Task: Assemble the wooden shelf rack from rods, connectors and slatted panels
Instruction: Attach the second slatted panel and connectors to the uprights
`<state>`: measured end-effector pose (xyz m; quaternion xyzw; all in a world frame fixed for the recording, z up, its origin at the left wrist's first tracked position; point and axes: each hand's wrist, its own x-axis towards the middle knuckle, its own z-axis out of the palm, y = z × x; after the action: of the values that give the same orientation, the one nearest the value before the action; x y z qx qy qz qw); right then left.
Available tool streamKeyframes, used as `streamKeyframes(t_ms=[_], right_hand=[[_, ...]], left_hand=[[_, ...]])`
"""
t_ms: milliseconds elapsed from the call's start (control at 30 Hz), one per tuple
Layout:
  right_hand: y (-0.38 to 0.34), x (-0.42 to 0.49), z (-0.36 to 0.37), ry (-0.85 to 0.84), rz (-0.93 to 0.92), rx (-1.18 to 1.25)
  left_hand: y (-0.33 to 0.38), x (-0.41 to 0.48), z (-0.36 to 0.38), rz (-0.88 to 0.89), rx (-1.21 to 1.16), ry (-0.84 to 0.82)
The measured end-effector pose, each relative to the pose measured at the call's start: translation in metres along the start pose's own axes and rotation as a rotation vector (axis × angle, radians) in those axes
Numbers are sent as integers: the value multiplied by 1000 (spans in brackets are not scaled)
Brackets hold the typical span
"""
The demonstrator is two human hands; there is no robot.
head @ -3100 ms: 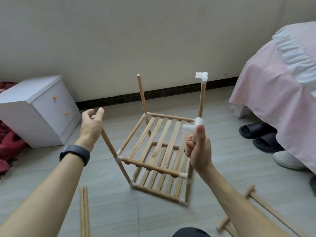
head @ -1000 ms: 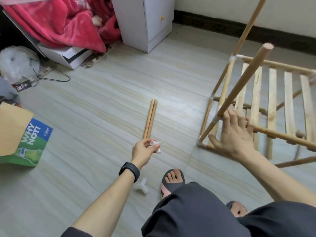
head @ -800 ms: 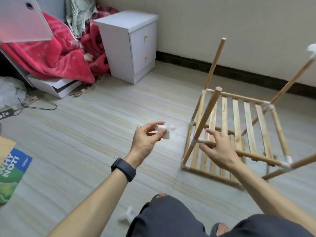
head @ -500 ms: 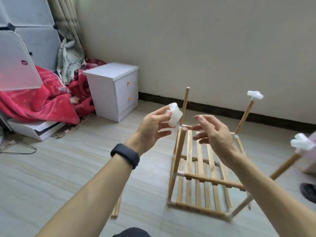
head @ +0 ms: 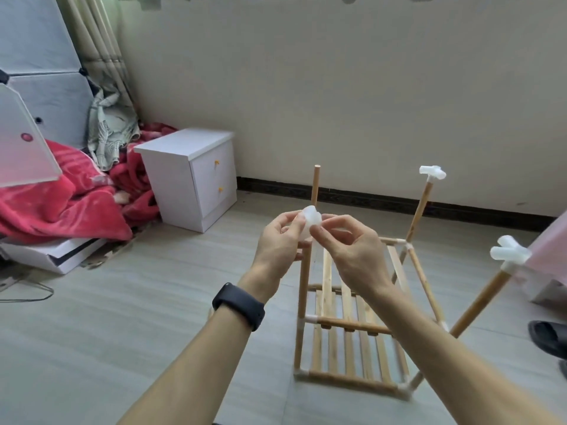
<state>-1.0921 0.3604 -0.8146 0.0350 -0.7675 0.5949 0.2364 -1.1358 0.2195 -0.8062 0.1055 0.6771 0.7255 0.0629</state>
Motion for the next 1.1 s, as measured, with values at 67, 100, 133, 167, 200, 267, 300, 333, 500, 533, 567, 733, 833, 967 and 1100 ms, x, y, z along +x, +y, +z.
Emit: streamKeyframes(t_ms=[67,100,133,167,200,267,300,333,500,533,567,733,833,967,1100], right_hand=[[3,2,1,77,-104,-144],[4,3,0,107,-158,-252],[5,5,0,117,-202,-348],[6,5,0,104,-233,-416],[7,6,1,76,-255,-459],[10,7,4,23,-281,-476],[11,7,5,8,-275,-445],[11,9,6,0,-246,-384],[12,17,1,-30,103,17],[14,18,-2,-41,159,62],[16,18,-5,-52,194,85],[23,17,-13,-60,263,185],[25,15,-14,-68,250,213],[26,12,-10,-48,202,162],[28,8,-5,-31,170,155]], left_hand=[[-2,1,1,102,54,17],[-4,1,0,151,77,23],[-5,1,-2,191,108,28],[-6,1,-3,223,139,32],[-7,2,-5,250,166,35],[-10,5,-7,277,207,52],[-10,6,-8,272,200,65],[-10,8,-9,252,164,77],[-10,23,-10,88,97,23],[-11,26,-8,57,97,-4],[-11,29,-6,31,98,-29],[-19,37,-1,-3,102,-75],[-27,37,-2,11,94,-39],[-34,30,-4,12,85,-97],[-36,28,3,6,33,-90]])
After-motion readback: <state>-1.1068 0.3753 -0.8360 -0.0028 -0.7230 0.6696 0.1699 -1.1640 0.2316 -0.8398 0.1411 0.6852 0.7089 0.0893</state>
